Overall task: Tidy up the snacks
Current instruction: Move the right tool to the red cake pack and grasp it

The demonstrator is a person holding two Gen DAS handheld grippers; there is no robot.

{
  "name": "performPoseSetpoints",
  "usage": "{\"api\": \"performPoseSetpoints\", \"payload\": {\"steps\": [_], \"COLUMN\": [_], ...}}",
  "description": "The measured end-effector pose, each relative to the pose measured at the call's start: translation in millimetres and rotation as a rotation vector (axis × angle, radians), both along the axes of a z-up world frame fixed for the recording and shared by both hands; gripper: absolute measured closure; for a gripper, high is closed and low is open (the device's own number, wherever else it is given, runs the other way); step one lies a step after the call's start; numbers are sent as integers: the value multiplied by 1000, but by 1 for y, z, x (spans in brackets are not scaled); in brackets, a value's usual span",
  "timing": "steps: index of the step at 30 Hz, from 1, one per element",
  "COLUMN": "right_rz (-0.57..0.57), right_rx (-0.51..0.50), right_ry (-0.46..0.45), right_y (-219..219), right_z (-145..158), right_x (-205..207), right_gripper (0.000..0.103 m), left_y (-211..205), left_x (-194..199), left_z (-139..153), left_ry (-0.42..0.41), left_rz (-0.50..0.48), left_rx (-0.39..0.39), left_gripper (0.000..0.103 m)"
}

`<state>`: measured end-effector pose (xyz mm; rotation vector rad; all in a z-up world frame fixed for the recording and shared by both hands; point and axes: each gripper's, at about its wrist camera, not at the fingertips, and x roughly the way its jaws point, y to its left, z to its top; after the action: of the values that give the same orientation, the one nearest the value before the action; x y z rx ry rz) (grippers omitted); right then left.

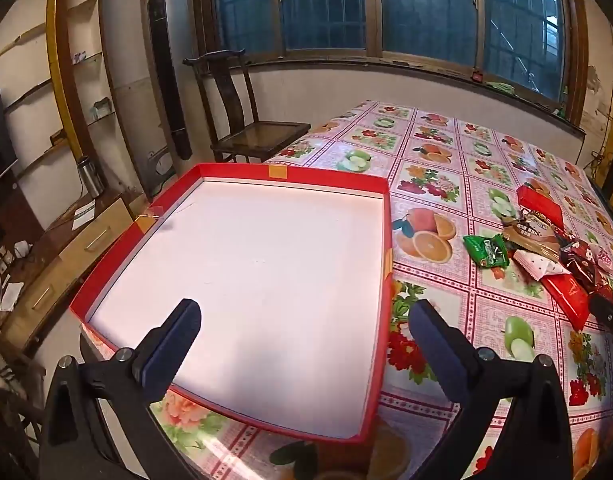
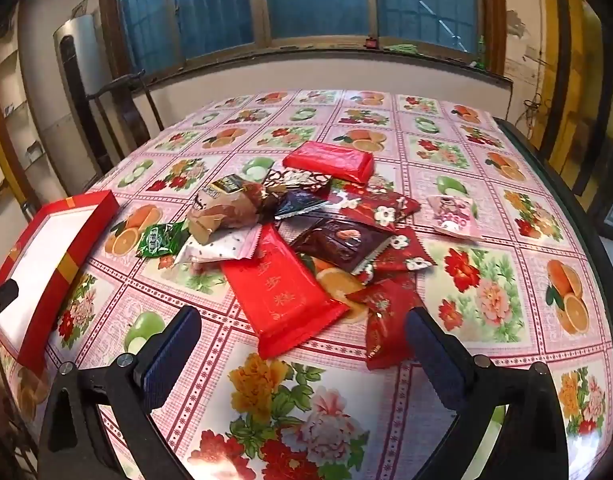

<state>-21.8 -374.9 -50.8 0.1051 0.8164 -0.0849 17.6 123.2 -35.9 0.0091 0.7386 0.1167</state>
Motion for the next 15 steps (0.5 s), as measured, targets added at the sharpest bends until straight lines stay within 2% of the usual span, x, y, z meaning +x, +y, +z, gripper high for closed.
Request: {"api": "performPoseSetpoints", "payload": {"steps": [5, 11, 12, 14, 15], "right_rz": [61, 86, 86, 91, 87], "right_rx": [-55, -54, -51, -53, -52], "right_ry": [147, 251, 227, 226, 220], "right_y": [17, 21, 20, 18, 15], "right_z": [-13, -38, -37, -36, -34], "right_x": [45, 68, 66, 64, 62], "right_gripper": [0, 4, 6, 18, 33], "left_y": [12, 5, 2, -8, -14], "left_x": [-4, -5, -3, 1, 3], "left_z": [4, 10, 11, 14, 15], "left_ry": [7, 12, 13, 16, 19], "left_rz": [3, -36, -46, -74, -94], "left_rx": [4, 6, 12, 33, 47], "left_gripper": [0, 0, 0, 0, 0]}}
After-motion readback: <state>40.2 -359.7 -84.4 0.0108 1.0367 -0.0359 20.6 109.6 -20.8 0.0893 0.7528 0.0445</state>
